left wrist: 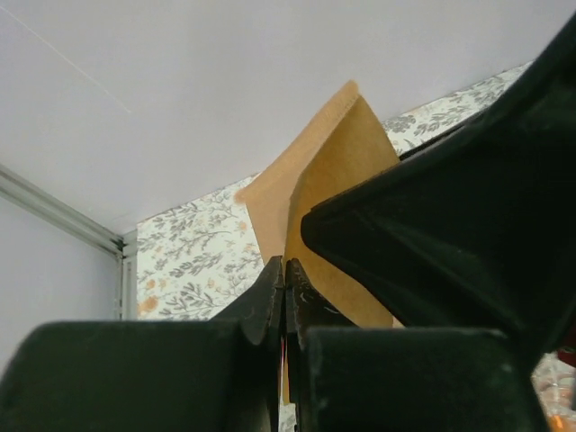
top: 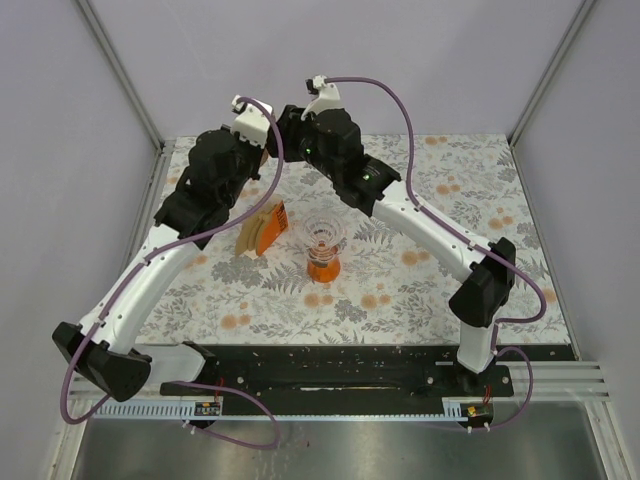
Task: Place the coffee filter in the dripper
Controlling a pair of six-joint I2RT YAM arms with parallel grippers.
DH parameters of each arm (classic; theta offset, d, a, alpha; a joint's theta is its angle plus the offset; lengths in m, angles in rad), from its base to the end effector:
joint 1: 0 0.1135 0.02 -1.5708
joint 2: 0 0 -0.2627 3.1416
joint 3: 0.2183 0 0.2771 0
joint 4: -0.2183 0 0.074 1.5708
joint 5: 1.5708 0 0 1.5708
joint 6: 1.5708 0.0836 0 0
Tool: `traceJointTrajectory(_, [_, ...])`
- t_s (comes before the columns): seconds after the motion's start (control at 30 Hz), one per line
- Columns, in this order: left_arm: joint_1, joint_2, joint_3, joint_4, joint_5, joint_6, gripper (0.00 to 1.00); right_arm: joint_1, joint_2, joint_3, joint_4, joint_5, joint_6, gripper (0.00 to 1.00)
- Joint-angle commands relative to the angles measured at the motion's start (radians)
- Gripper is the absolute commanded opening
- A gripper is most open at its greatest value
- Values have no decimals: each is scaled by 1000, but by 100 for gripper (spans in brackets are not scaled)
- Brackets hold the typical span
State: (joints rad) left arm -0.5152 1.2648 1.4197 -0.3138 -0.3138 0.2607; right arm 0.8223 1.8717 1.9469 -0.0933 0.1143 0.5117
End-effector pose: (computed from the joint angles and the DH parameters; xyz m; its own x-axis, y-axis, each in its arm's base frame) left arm 0.3177 -0.1502 0.4407 -0.0806 0.3274 -0.9414 0.2321 0.9247 0.3017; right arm 0.3610 0.3746 0.4417 -0.3292 0.3604 -0.8728 -0.5610 0.6688 0.4878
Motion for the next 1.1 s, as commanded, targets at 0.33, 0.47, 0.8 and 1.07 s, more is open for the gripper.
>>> traceJointTrajectory(0.33, [0, -1, 154, -119, 116, -205, 0, -5, -16, -54, 164, -53, 50, 45])
traceJointTrajectory(0.47, [0, -5, 136, -114, 110, -203, 0, -5, 0, -31, 171, -93, 56, 22])
traceJointTrajectory(0.8, [0, -24, 160, -76, -133, -45, 0, -5, -78, -91, 58, 231, -30, 0])
traceJointTrajectory(1.07, [0, -28, 163, -76, -156, -20, 0, -5, -78, -63, 20, 338, -119, 0])
